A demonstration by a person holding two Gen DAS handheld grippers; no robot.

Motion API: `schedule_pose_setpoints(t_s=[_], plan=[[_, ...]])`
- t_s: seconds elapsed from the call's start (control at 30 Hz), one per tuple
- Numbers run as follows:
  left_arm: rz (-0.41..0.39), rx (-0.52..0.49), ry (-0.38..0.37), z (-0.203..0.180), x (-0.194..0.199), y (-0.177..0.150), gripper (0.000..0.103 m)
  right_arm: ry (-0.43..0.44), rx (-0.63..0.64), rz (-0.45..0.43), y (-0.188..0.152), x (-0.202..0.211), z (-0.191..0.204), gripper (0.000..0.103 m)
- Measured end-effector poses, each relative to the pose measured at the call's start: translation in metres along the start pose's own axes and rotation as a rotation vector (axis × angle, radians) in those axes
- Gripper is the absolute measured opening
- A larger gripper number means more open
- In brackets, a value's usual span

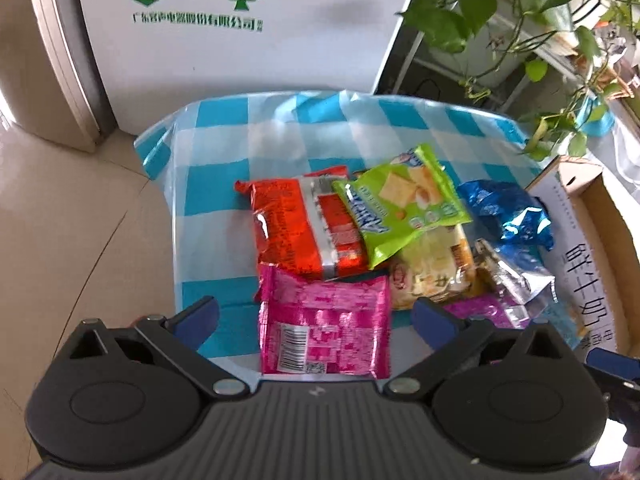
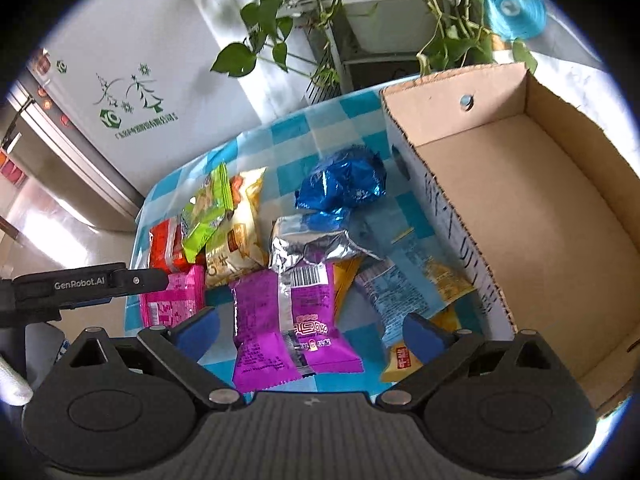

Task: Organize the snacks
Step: 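Lower left gripper onto the pink bag and close while right gripper nears the purple bag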

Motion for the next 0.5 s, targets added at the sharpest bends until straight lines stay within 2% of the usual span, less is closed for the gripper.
schedule_pose_setpoints(t_s=[0.2,0.5], plan=[[0.041,-0.007,0.001,0.001,-0.016,-0.007,0.101,0.006,0.035,0.032,-0.006,-0.014,0.009,0.098],[0.046,-0.061,-0.003,-0.009,-0.032,-0.012,0.102,-0.011,0.059,0.072,-0.011,-0.032,0.013,0.097]])
Point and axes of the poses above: each gripper's, at about its wrist camera, not at the fingertips, and x roughly against the way its jaws point, z to its left, y to its top, the point moved 7 cm from there along -x, roughly the way its jaws point, and after that the axes turned 4 degrees about x, right-handed, at the moved point
